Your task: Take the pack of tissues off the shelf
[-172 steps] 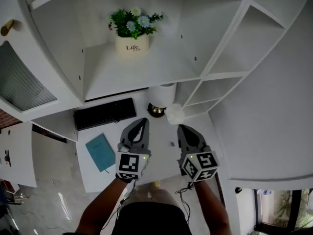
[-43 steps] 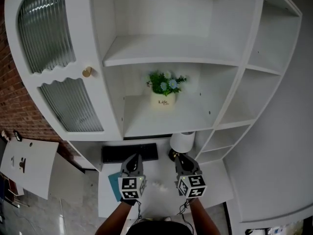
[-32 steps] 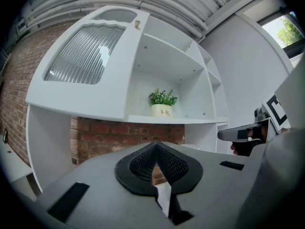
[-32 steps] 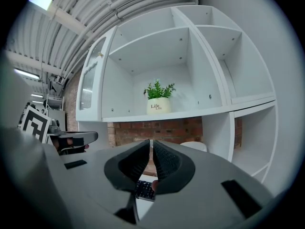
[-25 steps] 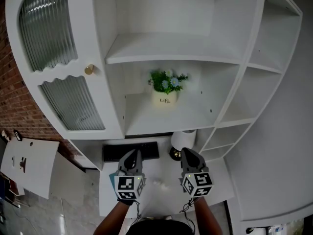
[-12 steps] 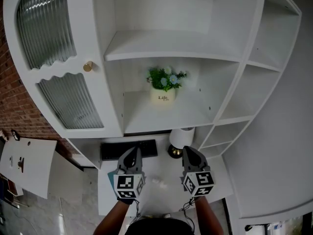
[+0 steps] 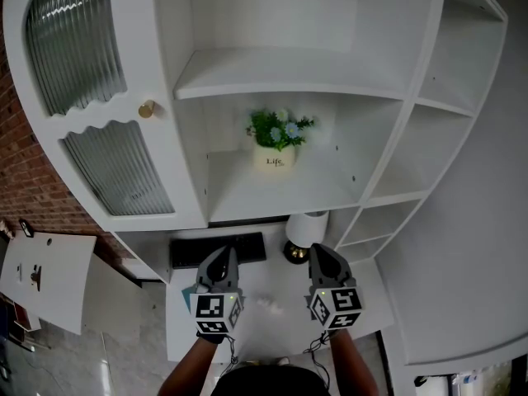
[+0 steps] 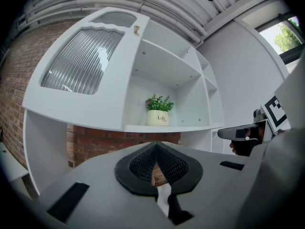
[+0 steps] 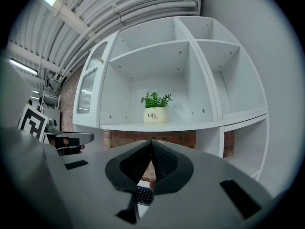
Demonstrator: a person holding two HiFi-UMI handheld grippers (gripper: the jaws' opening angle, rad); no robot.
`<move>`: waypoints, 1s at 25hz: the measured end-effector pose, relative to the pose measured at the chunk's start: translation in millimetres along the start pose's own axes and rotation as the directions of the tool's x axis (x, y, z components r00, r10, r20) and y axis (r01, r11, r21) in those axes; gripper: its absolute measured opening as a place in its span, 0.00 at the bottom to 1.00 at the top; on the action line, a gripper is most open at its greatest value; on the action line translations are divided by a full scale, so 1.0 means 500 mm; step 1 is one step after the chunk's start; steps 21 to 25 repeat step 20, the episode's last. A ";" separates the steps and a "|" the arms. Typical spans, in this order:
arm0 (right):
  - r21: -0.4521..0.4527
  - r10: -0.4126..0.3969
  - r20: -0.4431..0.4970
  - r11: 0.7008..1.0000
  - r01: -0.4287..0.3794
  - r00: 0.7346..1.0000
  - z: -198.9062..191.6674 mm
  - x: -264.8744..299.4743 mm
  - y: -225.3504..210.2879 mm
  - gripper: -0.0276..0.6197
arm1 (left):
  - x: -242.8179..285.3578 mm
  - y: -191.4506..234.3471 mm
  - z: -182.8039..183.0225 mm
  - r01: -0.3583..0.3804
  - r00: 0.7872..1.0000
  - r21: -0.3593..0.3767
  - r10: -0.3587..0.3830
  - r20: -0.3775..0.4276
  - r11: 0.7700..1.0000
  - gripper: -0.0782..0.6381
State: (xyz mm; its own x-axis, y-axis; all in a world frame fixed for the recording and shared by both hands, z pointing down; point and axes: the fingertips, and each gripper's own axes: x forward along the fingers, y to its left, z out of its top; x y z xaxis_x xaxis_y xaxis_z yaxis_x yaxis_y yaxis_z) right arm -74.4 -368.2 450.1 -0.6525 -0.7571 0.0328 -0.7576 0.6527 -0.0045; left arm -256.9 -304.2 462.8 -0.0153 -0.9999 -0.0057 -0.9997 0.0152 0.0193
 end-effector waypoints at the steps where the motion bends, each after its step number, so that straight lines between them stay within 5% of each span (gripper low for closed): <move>1: -0.001 -0.001 0.002 1.000 0.001 1.000 0.001 -0.001 0.000 0.05 | 0.000 -0.002 0.001 0.002 1.000 0.001 -0.002 0.001 1.000 0.13; 25: 0.036 0.010 0.014 0.999 -0.010 1.000 0.009 -0.006 -0.013 0.05 | -0.008 -0.001 -0.009 0.017 1.000 0.033 -0.016 -0.015 0.999 0.13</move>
